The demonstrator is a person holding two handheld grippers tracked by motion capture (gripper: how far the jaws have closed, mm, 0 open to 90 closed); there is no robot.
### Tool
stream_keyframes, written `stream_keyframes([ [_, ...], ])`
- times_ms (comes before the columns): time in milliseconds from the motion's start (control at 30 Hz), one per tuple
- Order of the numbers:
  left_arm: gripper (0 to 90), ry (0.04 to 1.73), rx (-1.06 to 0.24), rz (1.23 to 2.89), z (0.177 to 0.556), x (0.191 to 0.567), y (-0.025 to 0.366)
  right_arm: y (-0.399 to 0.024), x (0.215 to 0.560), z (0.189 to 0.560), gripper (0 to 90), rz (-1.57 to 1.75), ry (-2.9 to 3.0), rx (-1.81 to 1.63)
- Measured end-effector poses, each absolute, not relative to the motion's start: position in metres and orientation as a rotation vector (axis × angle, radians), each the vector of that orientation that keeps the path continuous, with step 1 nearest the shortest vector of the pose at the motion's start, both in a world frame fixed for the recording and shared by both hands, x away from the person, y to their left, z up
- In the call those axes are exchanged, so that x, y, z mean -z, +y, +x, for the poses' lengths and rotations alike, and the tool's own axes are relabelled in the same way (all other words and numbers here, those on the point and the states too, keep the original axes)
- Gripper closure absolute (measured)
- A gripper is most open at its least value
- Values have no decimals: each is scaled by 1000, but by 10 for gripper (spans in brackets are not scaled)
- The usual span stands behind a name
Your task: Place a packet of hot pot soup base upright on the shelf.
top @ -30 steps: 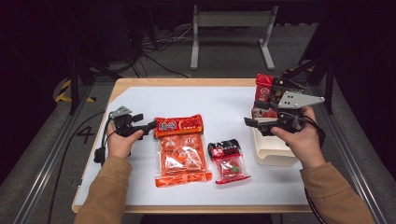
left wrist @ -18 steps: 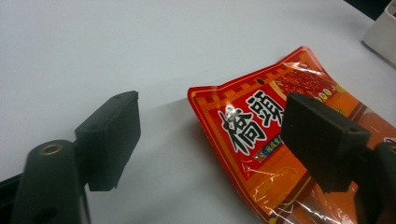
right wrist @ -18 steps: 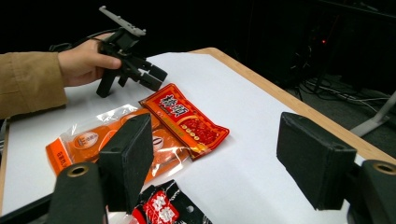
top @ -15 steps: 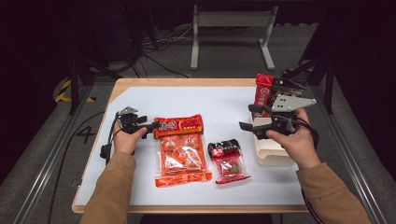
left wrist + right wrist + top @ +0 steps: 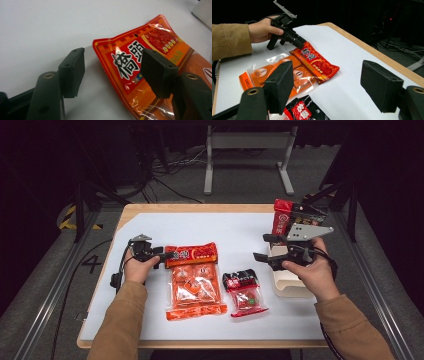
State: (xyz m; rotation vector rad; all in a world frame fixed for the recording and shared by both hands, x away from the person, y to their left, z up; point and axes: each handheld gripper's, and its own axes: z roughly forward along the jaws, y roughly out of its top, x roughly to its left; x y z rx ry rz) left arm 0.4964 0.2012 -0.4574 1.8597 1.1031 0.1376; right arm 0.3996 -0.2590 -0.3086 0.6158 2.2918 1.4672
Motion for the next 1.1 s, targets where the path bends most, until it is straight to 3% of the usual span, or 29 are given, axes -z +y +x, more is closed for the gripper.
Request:
stream_keyframes([
  [367, 526, 1059, -63, 1878, 496, 459, 193, -255, 316, 401, 273, 611, 2316, -1469],
  [700, 887, 1101, -88, 1895, 495, 458, 188, -255, 322, 401, 272, 615, 2328, -1472],
  [1100, 900, 1035, -147, 1874, 483, 441, 187, -259, 328, 400, 282, 640, 2339, -1459],
])
